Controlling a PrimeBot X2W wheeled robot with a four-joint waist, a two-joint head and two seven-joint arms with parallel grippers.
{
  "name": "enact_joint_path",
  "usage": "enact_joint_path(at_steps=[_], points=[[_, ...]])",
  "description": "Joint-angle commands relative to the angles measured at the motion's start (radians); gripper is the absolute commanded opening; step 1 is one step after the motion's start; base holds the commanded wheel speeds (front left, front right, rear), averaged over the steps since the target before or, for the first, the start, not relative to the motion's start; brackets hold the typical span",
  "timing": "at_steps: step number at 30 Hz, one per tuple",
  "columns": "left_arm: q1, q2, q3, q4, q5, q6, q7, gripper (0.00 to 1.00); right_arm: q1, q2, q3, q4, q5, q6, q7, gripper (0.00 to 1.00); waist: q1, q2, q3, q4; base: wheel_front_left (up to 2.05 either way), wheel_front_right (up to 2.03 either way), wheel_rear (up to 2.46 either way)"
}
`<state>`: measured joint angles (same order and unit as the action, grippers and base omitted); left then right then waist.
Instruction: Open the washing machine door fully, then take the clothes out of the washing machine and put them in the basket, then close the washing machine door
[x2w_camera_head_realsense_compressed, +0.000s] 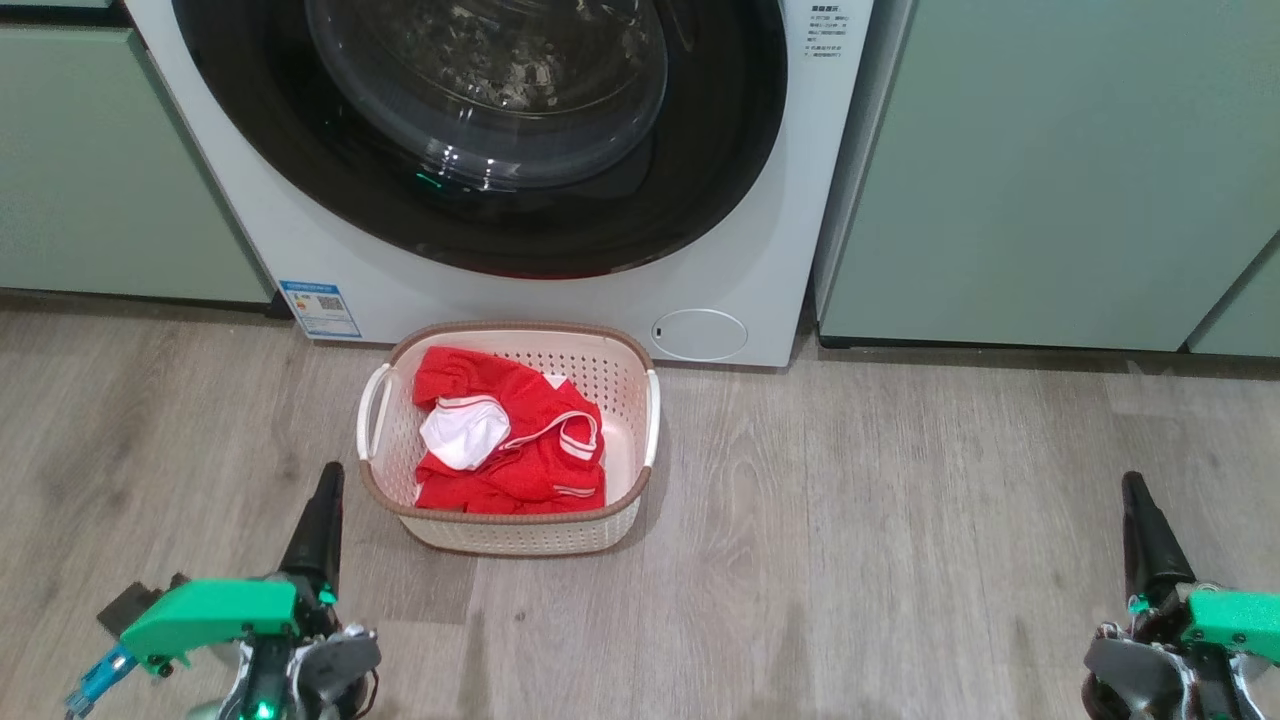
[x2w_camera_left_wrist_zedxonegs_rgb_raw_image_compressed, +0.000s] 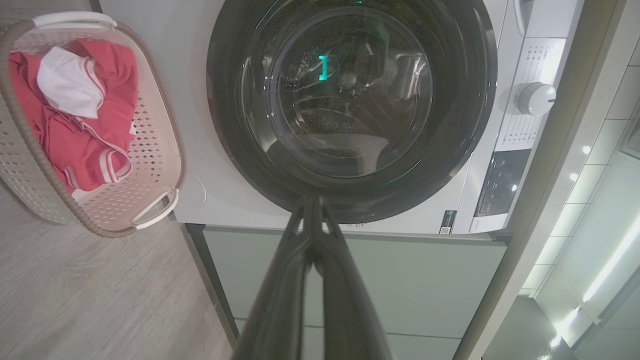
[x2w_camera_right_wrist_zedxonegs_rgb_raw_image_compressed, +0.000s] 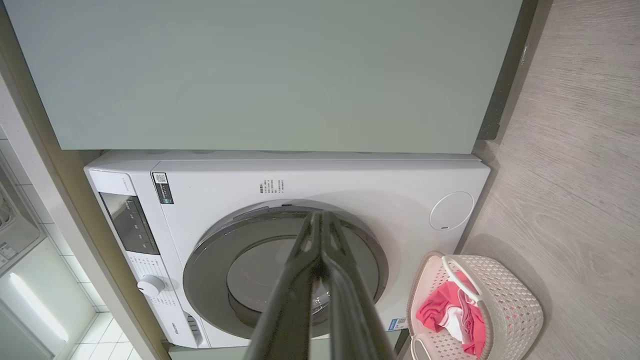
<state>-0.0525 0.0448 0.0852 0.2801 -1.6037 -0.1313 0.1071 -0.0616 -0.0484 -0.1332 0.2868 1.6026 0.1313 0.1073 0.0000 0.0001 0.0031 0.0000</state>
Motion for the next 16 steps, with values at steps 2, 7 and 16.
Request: enact_joint_path(at_steps=[2,7,16], points=[[-0.055,0.005,0.028,-0.035,-0.005,0.001,0.006,0.00,-0.046,-0.002,0.020,-0.042,0.006,-0.001,0.006,0.00,0.0000,-0.0001,0.000,0.000,0.00,0.00,0.00],[-0.055,0.005,0.028,-0.035,-0.005,0.001,0.006,0.00,-0.046,-0.002,0.020,-0.042,0.006,-0.001,0.006,0.00,0.0000,-0.0001,0.000,0.000,0.00,0.00,0.00],[-0.055,0.005,0.028,-0.035,-0.005,0.001,0.006,0.00,-0.046,-0.002,0.020,-0.042,0.006,-0.001,0.006,0.00,0.0000,-0.0001,0.000,0.000,0.00,0.00,0.00]])
